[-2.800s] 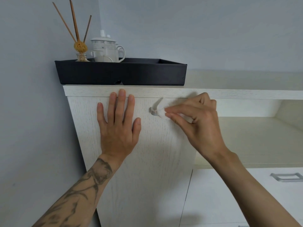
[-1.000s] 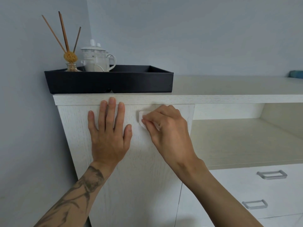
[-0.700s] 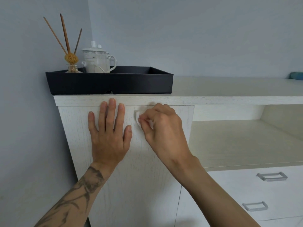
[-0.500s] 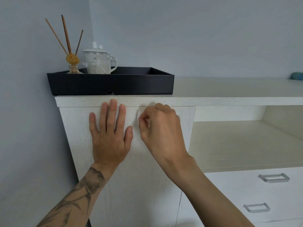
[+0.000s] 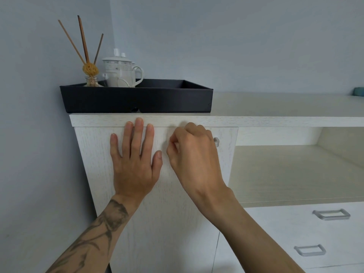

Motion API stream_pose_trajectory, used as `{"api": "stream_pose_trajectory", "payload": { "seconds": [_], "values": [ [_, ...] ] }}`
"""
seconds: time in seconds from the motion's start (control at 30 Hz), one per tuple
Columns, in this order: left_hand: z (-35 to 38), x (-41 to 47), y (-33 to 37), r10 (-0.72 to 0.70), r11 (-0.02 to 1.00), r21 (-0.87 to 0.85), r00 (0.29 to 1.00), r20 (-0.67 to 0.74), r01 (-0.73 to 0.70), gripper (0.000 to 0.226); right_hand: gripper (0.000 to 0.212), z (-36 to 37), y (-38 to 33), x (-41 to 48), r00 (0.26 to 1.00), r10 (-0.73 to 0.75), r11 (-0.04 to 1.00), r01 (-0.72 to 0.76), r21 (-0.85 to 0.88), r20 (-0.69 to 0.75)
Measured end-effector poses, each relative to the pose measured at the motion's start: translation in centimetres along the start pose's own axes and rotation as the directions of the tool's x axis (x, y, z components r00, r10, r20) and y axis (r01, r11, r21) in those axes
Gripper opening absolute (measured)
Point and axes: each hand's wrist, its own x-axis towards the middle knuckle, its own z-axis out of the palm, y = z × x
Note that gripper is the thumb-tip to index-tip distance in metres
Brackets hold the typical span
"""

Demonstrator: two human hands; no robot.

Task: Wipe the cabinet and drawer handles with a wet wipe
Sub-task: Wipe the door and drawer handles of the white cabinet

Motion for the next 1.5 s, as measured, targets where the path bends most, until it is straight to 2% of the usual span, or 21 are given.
{"api": "stream_pose_trajectory", "payload": {
  "seconds": [0.17,0.3,0.47,0.63,0.8,1.07,1.2,1.3,1.5],
  "values": [
    [-0.1,0.1,0.0,-0.007,1.0,-0.01,1.0,0.012,0.007,0.069,0.009,-0.4,2.8,-1.3,0.99,-0.114,0.992,0.118,0.049,-0.078],
    [-0.1,0.0,0.1,-0.009,1.0,-0.004,1.0,0.016,0.009,0.069,0.008,0.0,2.7,-1.6,0.988,-0.066,0.991,0.082,0.108,-0.141],
    [-0.3,0.1,0.2,0.0,1.0,-0.006,1.0,0.008,0.0,0.068,0.012,1.1,0.4,0.0,0.998,-0.028,0.999,0.029,0.017,-0.053],
    [-0.2,0.0,0.1,-0.009,1.0,0.008,1.0,0.016,0.008,0.069,0.014,0.3,1.2,-1.3,0.988,-0.086,0.996,0.09,0.027,-0.128],
    [-0.3,0.1,0.1,-0.005,1.0,-0.005,1.0,0.011,0.005,0.068,0.016,1.1,1.1,-0.2,0.993,-0.09,0.995,0.093,0.033,-0.081],
    [-0.3,0.2,0.1,-0.008,1.0,-0.024,1.0,0.016,0.008,0.069,0.004,0.1,6.1,-1.6,0.952,-0.236,0.948,0.27,0.167,-0.194],
    [-0.3,0.2,0.2,-0.01,1.0,-0.026,1.0,0.015,0.01,0.069,0.013,-1.3,10.2,-2.2,0.94,-0.208,0.95,0.26,0.171,-0.27],
    [-0.2,0.2,0.2,-0.013,1.0,-0.02,1.0,0.014,0.013,0.069,0.013,-1.5,10.6,-2.5,0.939,-0.171,0.954,0.234,0.19,-0.297],
    [-0.2,0.2,0.2,-0.014,1.0,-0.022,1.0,0.015,0.014,0.069,0.011,-0.6,9.4,-1.8,0.944,-0.237,0.941,0.282,0.187,-0.231]
  ]
}}
